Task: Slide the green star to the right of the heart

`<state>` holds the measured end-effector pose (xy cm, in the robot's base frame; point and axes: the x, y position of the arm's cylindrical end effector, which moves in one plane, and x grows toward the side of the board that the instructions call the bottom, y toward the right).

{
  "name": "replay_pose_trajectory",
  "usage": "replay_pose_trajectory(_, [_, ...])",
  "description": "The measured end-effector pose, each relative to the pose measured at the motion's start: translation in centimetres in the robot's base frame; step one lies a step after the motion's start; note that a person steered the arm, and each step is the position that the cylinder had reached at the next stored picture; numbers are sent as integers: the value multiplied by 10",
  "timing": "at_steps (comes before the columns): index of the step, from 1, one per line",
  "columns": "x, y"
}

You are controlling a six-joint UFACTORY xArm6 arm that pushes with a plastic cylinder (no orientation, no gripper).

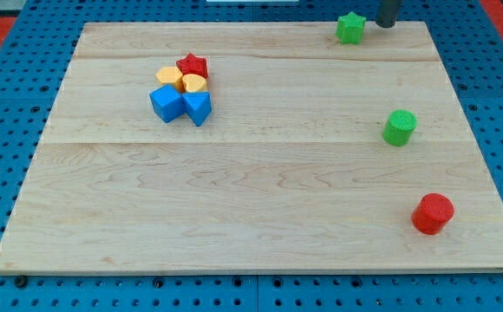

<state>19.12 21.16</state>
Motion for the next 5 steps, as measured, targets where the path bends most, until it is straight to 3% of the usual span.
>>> replay_pose_trajectory(2, [49,-114])
replay_pose_trajectory(3, [51,-130])
replay_pose_trajectory(4, [29,-108])
replay_pose_trajectory(5, [47,-169])
